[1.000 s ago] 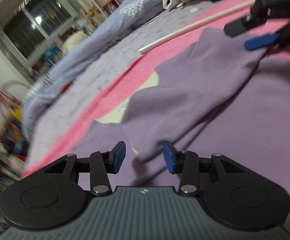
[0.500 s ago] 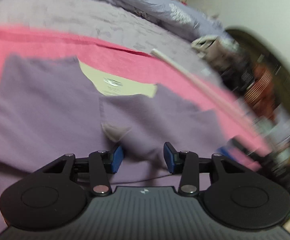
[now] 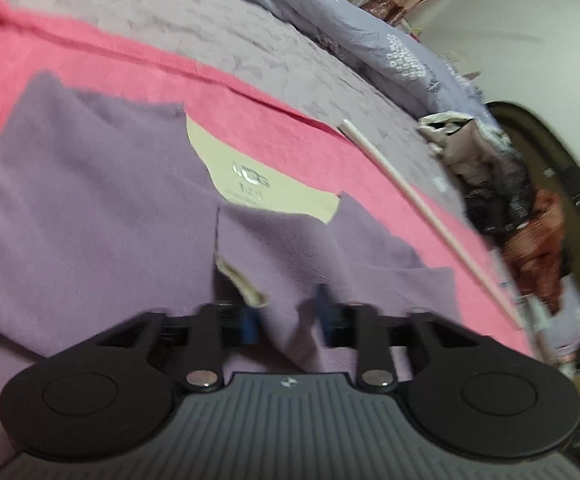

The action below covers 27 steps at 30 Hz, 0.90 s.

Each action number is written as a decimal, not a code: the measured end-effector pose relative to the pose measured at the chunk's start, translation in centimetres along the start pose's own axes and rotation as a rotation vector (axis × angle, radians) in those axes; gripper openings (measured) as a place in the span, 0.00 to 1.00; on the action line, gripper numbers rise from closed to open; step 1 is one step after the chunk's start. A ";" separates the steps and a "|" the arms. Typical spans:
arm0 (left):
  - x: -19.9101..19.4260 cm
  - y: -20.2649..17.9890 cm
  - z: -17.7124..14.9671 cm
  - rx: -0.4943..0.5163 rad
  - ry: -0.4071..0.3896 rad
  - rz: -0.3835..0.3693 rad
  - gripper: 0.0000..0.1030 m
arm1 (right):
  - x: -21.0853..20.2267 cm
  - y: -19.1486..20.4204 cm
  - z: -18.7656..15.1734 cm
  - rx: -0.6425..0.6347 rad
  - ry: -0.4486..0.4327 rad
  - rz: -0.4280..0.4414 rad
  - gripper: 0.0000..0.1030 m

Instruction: Fold clothes

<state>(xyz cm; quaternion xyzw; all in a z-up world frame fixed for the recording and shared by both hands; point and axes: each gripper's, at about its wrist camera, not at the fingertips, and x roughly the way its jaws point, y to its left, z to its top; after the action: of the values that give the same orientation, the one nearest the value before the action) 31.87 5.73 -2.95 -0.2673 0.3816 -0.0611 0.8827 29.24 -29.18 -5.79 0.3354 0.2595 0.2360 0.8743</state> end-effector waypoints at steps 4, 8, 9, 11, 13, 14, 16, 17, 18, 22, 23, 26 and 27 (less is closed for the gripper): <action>-2.3 -0.1 0.6 0.005 -0.097 -0.005 0.00 | -0.7 0.0 0.1 0.005 -0.049 0.002 0.69; -5.3 0.2 1.9 0.008 -0.203 0.007 0.00 | -2.0 0.3 0.1 -0.014 -0.148 -0.002 0.70; -6.0 0.3 2.1 0.011 -0.224 0.012 0.00 | -2.3 0.5 0.1 -0.026 -0.167 -0.005 0.71; -7.1 0.7 2.5 0.020 -0.264 0.030 0.00 | -2.5 1.0 0.0 -0.057 -0.186 -0.007 0.71; -7.7 1.2 2.4 0.044 -0.297 0.084 0.00 | -2.5 1.9 0.1 -0.120 -0.165 -0.039 0.74; -8.0 1.7 2.2 0.057 -0.310 0.118 0.00 | -2.4 2.8 0.1 -0.177 -0.138 -0.076 0.74; -8.2 2.8 1.6 0.076 -0.335 0.170 0.00 | -2.2 5.4 -0.3 -0.362 -0.064 -0.190 0.74; -8.3 3.3 1.3 0.085 -0.347 0.194 0.00 | -2.2 6.9 -0.9 -0.477 -0.049 -0.252 0.74; -8.3 4.1 1.0 0.084 -0.351 0.207 0.00 | -2.1 8.0 -1.5 -0.567 -0.047 -0.303 0.77; -6.3 7.7 0.5 -0.009 -0.265 0.206 0.00 | -0.4 10.8 -3.3 -0.785 -0.018 -0.406 0.81; -6.1 8.4 0.5 -0.036 -0.247 0.194 0.00 | 0.4 11.0 -3.4 -0.803 0.024 -0.396 0.81; -7.3 8.9 0.4 -0.036 -0.280 0.183 0.01 | 3.1 11.5 -4.2 -0.870 0.116 -0.433 0.81; -7.5 8.9 0.3 -0.023 -0.287 0.209 0.01 | 4.0 11.6 -4.6 -0.897 0.136 -0.463 0.81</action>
<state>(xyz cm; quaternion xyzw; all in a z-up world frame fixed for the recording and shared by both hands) 25.96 15.77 -2.54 -0.2423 0.2782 0.0742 0.9265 26.68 -17.04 -1.68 -0.1553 0.2567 0.1456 0.9428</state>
